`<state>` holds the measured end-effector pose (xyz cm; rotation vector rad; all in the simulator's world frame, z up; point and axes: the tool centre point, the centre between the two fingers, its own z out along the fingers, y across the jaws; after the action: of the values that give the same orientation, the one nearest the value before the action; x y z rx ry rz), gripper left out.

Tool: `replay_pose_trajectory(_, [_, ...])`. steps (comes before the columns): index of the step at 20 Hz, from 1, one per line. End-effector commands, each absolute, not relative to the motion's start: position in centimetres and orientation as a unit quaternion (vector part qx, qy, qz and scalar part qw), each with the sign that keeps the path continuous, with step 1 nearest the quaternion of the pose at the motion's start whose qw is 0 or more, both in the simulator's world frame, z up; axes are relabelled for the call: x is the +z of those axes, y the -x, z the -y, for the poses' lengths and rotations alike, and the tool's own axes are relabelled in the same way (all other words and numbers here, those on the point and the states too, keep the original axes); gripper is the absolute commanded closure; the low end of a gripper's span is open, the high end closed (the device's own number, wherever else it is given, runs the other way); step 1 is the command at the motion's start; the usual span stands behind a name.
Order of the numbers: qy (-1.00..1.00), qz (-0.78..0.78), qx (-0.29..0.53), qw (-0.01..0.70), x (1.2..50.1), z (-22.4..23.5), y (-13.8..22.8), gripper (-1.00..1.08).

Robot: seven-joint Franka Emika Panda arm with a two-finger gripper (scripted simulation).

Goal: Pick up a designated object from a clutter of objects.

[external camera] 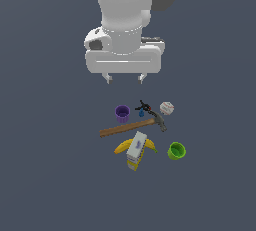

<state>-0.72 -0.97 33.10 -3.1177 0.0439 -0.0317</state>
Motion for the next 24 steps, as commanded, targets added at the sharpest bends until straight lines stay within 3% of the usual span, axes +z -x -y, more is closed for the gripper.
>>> replay_pose_trajectory(1, [1.000, -0.014, -0.010, 0.012, 33.1, 1.0, 0.7, -0.92])
replay_pose_trajectory(14, [0.999, -0.031, -0.004, -0.005, 33.1, 3.2, 1.1, -0.92])
replay_pose_trajectory(24, [1.000, 0.005, -0.004, -0.010, 30.0, 0.0, 0.9, -0.92])
